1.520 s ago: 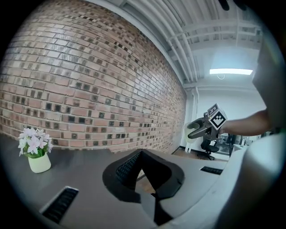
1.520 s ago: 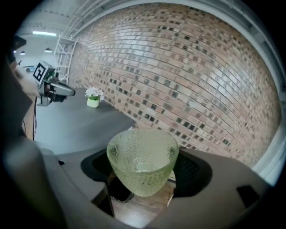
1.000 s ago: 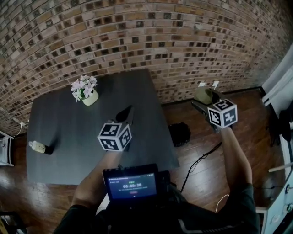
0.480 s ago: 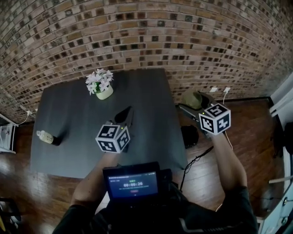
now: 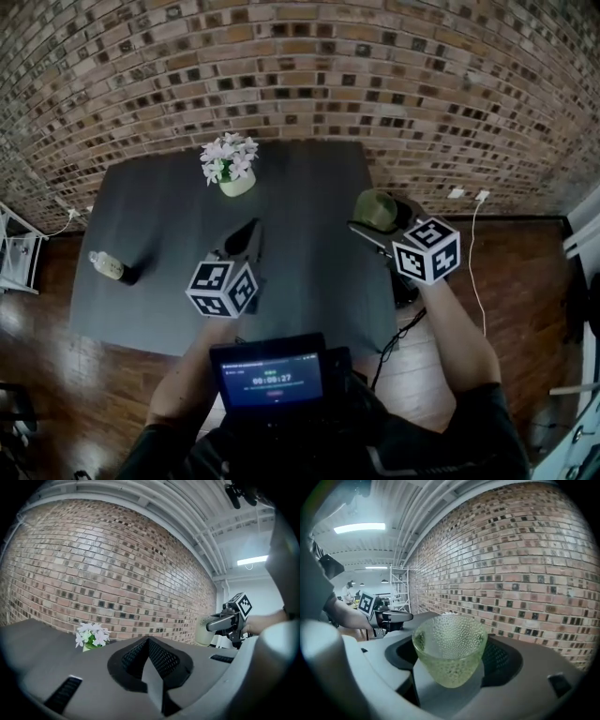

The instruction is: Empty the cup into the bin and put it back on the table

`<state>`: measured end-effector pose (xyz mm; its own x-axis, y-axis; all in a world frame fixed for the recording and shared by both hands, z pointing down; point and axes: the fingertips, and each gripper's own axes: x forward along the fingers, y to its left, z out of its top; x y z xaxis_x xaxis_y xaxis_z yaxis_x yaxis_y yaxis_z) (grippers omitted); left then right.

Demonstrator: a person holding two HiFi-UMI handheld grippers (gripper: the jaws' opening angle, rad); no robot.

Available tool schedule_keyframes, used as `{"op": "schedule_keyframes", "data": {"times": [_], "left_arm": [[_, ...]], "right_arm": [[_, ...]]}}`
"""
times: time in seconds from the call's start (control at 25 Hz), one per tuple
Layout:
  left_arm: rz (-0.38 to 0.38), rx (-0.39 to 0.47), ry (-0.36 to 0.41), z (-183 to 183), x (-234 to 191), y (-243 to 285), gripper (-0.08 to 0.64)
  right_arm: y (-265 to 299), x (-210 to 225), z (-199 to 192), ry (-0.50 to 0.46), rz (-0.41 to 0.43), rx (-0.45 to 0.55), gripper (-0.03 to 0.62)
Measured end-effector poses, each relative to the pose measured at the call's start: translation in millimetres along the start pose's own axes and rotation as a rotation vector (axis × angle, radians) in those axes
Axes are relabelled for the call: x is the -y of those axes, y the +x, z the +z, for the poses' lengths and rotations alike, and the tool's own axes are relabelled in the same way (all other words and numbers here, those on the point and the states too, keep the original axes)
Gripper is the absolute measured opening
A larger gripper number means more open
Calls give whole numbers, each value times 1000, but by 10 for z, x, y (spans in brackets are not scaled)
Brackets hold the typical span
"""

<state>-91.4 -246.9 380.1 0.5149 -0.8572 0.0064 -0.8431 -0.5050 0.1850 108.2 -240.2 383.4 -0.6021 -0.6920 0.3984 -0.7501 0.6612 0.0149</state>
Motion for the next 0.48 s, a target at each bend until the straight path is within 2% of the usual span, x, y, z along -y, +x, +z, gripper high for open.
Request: {"op": "schedule_keyframes", "data": {"times": [0.32,0.48], "left_arm": [[117,-25,-7,-122,-514,-401,3],[158,-32,-4,-165,-735,-590,3]], "right_arm": [[650,-626,-106,6,152,-3,391],[903,-863,-144,4,196,-1,391]]}}
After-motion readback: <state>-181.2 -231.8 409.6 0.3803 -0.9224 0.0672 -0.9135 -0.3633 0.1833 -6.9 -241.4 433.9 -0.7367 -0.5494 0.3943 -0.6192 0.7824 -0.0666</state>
